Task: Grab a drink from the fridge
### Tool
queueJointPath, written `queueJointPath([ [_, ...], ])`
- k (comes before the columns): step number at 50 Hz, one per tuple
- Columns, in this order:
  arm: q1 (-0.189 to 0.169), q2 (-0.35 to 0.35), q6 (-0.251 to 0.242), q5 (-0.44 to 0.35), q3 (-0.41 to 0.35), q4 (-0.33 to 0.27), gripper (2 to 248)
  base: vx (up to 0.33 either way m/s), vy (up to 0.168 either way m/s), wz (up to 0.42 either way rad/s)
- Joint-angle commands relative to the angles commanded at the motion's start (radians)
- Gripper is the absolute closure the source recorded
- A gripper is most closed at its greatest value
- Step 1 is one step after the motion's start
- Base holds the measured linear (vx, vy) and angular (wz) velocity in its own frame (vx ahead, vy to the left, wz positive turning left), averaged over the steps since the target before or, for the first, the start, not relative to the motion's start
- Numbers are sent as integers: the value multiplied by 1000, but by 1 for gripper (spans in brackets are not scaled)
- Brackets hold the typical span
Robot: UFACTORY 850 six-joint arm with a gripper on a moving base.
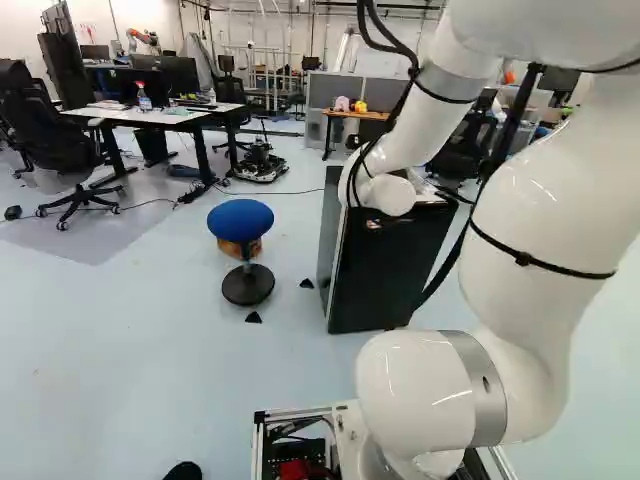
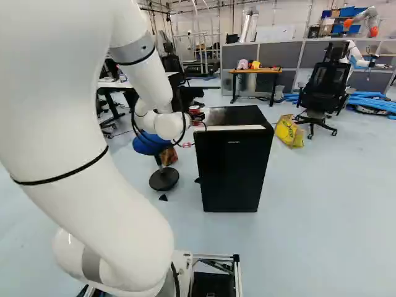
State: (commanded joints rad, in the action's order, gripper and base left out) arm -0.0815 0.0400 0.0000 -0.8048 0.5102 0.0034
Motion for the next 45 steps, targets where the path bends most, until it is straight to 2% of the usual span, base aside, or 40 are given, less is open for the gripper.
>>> queueJointPath([
  [22,36,-142,0,-30,-188,-2,150,0,0,0],
  [45,63,-246,0,-52,-326,-3,150,0,0,0],
])
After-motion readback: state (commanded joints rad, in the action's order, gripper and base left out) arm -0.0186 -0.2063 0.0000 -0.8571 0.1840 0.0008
